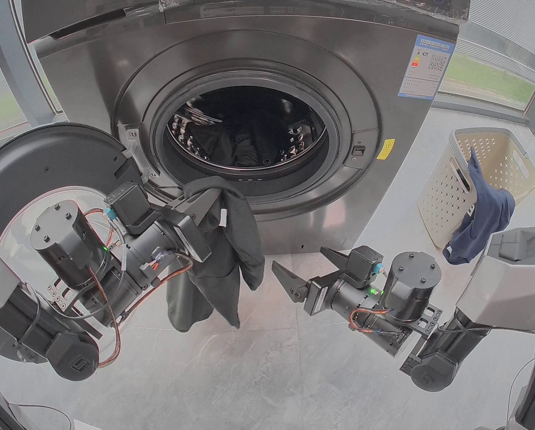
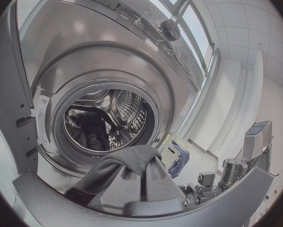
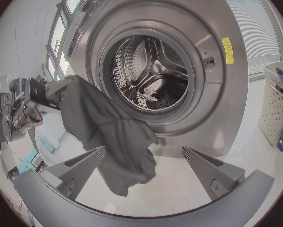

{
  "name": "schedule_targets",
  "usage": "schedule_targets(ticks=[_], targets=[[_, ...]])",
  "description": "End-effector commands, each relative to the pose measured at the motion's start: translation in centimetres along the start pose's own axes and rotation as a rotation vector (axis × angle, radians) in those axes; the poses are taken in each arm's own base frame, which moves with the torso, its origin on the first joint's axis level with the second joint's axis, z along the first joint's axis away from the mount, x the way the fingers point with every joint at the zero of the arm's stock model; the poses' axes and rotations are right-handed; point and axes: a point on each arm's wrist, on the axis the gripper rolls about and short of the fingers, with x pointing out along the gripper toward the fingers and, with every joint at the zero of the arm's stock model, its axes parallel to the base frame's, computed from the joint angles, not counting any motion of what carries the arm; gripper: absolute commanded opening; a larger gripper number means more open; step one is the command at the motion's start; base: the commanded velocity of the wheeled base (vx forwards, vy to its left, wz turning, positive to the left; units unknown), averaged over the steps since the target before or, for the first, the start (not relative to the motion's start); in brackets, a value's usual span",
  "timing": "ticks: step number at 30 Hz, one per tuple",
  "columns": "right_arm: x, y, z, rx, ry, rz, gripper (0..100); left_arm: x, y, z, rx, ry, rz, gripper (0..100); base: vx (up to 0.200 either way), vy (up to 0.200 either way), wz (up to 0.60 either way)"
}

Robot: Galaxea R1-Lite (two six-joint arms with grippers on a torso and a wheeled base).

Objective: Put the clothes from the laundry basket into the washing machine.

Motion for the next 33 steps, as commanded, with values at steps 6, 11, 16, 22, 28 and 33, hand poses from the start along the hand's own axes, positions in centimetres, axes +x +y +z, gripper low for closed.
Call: schedule_targets(ticks=[6,11,16,22,28,33], targets=[[0.2,1.2,-0.6,-0.009,0.011,0.046,100,0.2,0.1,-0.2,0.001,0.002,0.006,0,0.0,0.0,0.0],[-0.1,2.0,0.2,-0.01,-0.01,0.074,100,0.2,0.1,-0.3,-0.001,0.005,0.006,0,0.0,0.0,0.0],[0.8,2.4,0.9,-0.011,-0.055,0.091,100,0.2,0.1,-0.4,-0.001,0.007,0.007,0,0.0,0.0,0.0],[3.4,1.2,2.1,-0.023,-0.146,0.061,100,0.2,0.1,-0.3,-0.001,0.007,0.005,0,0.0,0.0,0.0],[4.1,0.2,2.0,-0.027,-0.155,0.036,100,0.1,-0.2,-0.3,-0.004,0.009,-0.004,0,0.0,0.0,0.0],[5.0,-0.6,1.8,-0.028,-0.166,0.017,100,0.1,-0.3,-0.3,-0.005,0.008,-0.008,0,0.0,0.0,0.0]])
